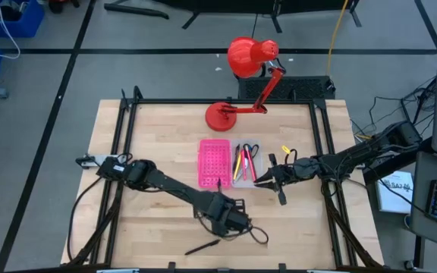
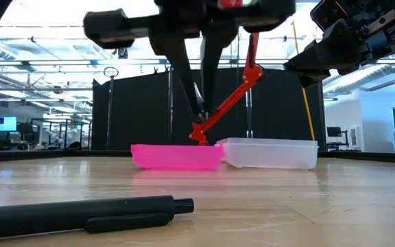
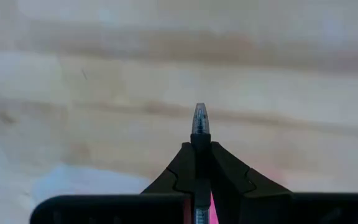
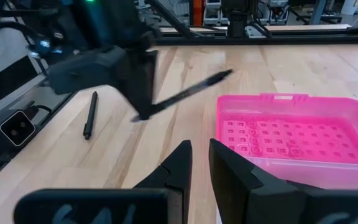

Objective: Pick & place school supplies into a supply box
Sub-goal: Put the black transparent pen into the pink supply box

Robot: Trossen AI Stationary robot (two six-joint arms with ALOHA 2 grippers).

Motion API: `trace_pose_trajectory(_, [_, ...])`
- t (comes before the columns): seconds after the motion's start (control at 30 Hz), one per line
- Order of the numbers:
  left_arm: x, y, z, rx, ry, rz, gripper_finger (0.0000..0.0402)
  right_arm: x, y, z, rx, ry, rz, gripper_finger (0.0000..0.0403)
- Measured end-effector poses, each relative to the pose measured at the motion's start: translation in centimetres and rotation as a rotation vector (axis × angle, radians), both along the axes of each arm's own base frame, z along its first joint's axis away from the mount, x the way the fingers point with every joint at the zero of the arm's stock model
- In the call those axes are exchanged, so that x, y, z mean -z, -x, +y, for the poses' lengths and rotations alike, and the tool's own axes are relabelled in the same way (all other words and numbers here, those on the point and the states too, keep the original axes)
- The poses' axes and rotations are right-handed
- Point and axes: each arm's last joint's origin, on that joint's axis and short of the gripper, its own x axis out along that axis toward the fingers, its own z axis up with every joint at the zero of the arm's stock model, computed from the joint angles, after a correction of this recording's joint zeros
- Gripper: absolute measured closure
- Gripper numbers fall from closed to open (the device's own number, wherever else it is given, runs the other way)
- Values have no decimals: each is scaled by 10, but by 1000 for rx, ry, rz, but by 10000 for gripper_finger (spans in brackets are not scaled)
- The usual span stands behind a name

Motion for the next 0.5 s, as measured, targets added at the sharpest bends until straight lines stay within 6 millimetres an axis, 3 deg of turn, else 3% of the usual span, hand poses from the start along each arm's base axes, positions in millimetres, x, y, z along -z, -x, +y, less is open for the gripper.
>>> trace_pose_trajectory(0.2, [-1,-10,27,104,-40,25,374,0,0,0,1,16,-8,357])
trace_pose_trajectory(0.5, [-22,-28,77,277,-69,-70,396,-1,-1,-4,17,94,-20,357])
